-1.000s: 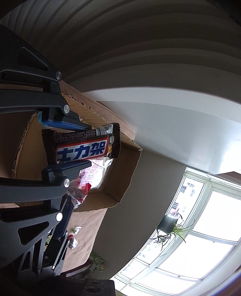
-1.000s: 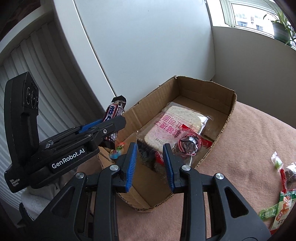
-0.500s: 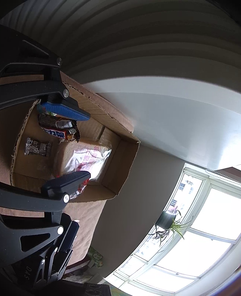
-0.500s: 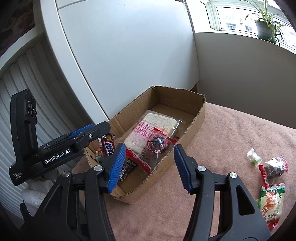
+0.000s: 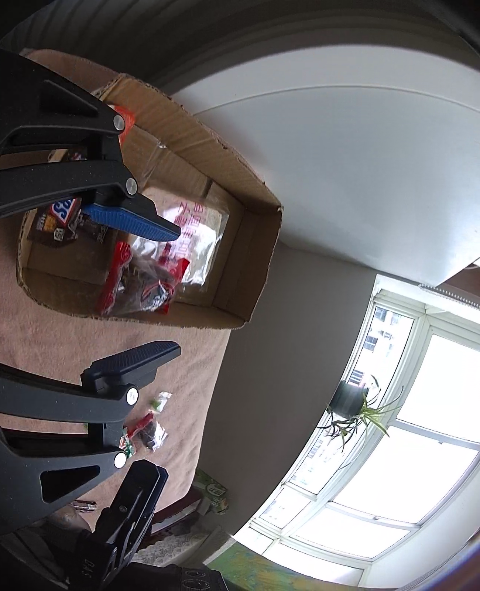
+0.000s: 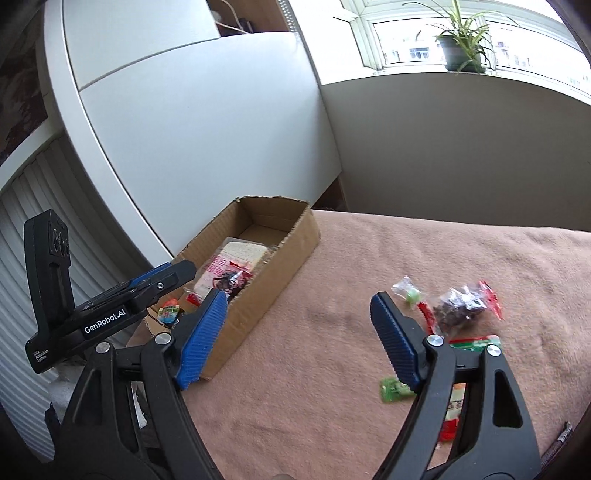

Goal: Organize snacks
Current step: 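Move the left gripper to the green candy while the right approaches a Snickers bar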

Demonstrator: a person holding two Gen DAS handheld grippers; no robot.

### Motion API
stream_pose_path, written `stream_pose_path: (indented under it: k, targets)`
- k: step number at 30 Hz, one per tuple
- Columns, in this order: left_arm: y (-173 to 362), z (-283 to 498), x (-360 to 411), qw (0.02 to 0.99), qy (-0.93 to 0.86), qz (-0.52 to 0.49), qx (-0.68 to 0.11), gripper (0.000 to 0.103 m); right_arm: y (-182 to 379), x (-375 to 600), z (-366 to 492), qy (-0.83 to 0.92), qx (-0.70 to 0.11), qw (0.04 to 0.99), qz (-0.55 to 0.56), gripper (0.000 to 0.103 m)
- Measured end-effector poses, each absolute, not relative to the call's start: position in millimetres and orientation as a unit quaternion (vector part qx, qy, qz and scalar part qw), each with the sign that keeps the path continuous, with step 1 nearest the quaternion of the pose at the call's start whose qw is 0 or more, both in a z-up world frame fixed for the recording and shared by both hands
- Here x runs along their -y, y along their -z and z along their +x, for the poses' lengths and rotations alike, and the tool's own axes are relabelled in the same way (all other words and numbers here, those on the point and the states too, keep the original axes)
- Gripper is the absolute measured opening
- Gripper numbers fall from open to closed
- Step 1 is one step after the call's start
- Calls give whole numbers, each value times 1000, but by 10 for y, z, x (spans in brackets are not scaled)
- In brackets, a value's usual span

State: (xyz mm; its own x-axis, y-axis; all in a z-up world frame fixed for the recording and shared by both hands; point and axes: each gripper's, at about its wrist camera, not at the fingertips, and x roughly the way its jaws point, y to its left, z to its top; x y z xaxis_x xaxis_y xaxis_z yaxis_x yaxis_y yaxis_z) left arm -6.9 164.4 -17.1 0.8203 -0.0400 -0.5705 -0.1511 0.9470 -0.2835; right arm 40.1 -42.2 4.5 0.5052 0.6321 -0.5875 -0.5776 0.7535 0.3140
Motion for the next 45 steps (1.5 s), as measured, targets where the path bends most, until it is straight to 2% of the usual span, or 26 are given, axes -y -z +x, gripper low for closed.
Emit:
stream_pose_path:
  k: [12, 21, 31, 45]
  targets:
    - [265, 245, -761, 931, 66, -102, -345, 55, 75, 1401, 404, -268, -379, 884, 54, 83]
    - [589, 445, -364, 906, 112, -60, -404, 55, 72, 1972, 304, -231, -404, 883, 53, 83]
    - [730, 498, -6, 895, 139, -26, -422, 55, 478, 2738, -20, -202, -459, 858, 114, 82]
    - [839, 551, 210, 885, 150, 3, -441, 55, 833, 2803, 89, -196, -506, 831, 125, 75]
